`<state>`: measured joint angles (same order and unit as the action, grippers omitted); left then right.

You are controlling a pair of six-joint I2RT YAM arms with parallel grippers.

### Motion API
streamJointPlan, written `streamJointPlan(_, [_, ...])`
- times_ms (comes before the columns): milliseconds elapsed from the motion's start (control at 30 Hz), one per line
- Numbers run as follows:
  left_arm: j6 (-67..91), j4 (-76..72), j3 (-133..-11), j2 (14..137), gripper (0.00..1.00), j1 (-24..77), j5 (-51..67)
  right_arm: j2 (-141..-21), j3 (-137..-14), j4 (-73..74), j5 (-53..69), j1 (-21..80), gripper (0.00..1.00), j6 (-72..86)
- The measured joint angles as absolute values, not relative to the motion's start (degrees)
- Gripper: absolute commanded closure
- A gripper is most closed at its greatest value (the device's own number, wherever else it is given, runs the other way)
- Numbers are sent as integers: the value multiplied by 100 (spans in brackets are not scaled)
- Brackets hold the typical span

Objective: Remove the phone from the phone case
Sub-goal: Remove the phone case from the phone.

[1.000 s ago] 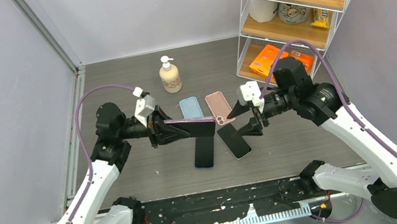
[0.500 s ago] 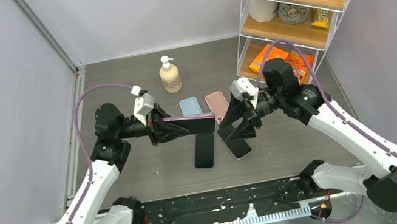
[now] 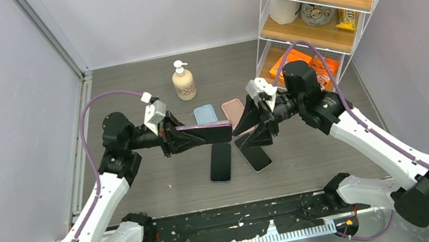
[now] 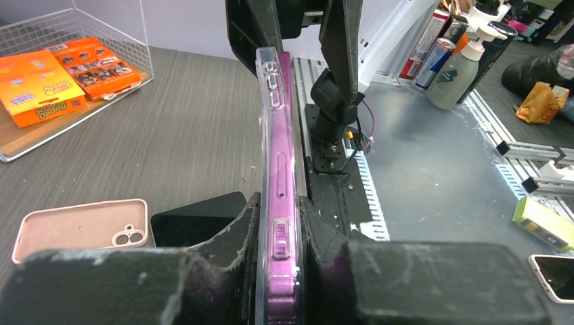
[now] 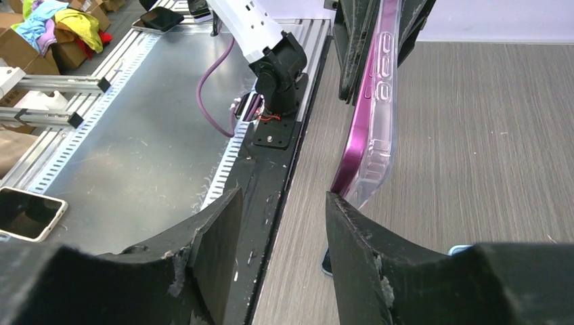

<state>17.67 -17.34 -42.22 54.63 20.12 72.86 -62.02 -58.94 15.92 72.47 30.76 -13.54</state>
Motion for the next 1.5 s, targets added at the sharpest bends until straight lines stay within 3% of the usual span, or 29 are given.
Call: streamJointPlan(1500, [2189,-2377,-3916,5481,100,1997,7030,-6455,-5710,904,6475,3142,51,-419])
